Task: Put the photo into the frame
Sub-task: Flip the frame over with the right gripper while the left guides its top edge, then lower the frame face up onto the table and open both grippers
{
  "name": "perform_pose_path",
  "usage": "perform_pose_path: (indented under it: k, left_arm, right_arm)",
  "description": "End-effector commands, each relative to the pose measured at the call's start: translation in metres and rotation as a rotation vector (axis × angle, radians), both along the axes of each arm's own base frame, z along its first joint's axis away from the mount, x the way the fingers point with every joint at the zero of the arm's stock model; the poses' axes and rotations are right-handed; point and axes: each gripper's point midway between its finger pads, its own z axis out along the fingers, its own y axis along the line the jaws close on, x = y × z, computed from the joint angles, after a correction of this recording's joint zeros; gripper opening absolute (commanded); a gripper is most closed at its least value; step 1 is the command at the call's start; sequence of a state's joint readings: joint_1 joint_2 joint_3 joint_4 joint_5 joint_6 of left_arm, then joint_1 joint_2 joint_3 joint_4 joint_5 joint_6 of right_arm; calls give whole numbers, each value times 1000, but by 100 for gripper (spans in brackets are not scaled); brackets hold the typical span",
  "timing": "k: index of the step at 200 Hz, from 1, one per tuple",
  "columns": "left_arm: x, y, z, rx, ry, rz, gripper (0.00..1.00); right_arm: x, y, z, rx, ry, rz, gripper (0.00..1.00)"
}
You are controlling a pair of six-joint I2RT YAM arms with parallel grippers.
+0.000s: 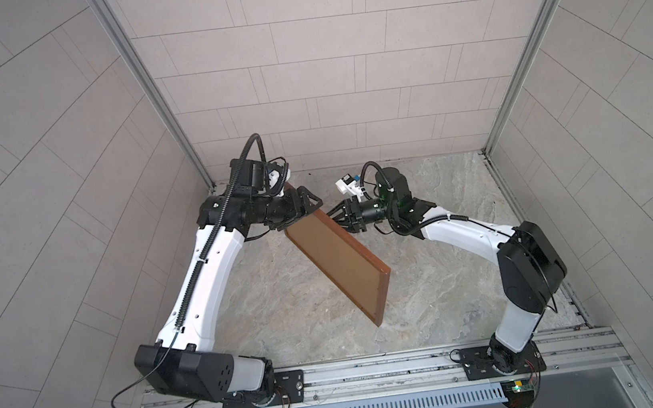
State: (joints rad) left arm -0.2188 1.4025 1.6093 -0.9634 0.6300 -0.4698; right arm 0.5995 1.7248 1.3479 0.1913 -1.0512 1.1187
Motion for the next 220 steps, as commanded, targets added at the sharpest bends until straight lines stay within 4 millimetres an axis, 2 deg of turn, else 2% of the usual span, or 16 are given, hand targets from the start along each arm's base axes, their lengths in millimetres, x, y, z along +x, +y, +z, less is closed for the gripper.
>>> perform_pose_path:
  k: [1,18,42,72,88,112,155,187,220]
  left_arm:
    - [-4,19,-11,85,42,57,78]
    - [-5,18,-13,74,51,61,74]
    - [-10,17,-19,64,77,62,64]
    - [-14,19,-20,65,87,71,47]
    - [-15,23,-20,68,86,85,43]
    - [-14,28,-22,63,95,105,31]
    - [-10,31,-24,27,95,114,15]
    - [4,15,-20,-134,80,79,6]
    - [30,1,-15,-279,4,85,0]
  right_arm:
    - [-22,-6,1,-119,-96,29,40]
    - [-24,-8,0,-136,-110,22,40]
    - [-23,-10,-8,-167,-109,17,39]
    - [-11,-20,-16,-182,-92,-6,38]
    - [-2,-31,-14,-186,-100,-32,37]
    - [14,-58,-15,-208,-98,-81,37]
    - [37,-119,-12,-241,-95,-199,37]
    - [51,-161,-15,-248,-79,-293,37]
    - [56,-199,-21,-250,-44,-385,36]
